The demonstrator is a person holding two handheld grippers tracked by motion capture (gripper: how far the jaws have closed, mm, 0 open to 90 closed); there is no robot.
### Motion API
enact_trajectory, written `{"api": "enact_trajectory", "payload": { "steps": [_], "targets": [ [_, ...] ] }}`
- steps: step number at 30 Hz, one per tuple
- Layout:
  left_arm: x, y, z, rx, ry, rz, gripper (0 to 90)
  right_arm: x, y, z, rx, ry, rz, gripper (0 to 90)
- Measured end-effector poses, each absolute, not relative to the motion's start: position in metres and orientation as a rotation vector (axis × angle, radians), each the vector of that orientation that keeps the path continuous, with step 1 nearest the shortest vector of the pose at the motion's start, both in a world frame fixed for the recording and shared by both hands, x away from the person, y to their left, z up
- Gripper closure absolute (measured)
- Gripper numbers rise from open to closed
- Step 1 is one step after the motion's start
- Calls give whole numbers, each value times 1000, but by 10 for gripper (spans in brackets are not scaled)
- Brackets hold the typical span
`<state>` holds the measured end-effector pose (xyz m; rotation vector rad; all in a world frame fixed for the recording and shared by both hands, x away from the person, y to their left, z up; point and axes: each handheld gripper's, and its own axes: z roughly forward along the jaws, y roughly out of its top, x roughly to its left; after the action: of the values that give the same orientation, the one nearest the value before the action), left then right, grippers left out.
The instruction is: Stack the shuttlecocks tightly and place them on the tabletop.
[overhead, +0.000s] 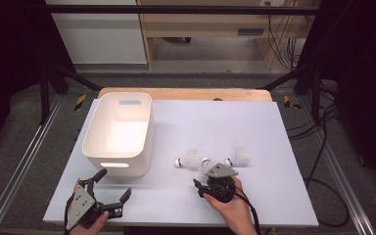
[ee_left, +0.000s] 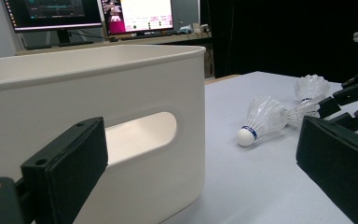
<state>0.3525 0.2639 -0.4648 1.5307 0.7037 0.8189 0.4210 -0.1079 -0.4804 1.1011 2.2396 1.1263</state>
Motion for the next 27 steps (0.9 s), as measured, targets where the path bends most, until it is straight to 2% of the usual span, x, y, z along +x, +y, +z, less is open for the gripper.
{"api": "enact_trajectory", "payload": {
  "steps": [7, 22, 27],
  "targets": [
    [352, 263, -465, 1537, 698, 822, 22, 430, -102, -485, 1151, 2218, 1114, 478],
    [352, 262, -465, 1549, 690, 825, 26, 429, -121, -481, 1153, 2153, 1089, 828],
    [352, 262, -465, 1548, 689, 826, 26, 430, -128, -479, 1159, 2124, 1092, 897]
  ]
}}
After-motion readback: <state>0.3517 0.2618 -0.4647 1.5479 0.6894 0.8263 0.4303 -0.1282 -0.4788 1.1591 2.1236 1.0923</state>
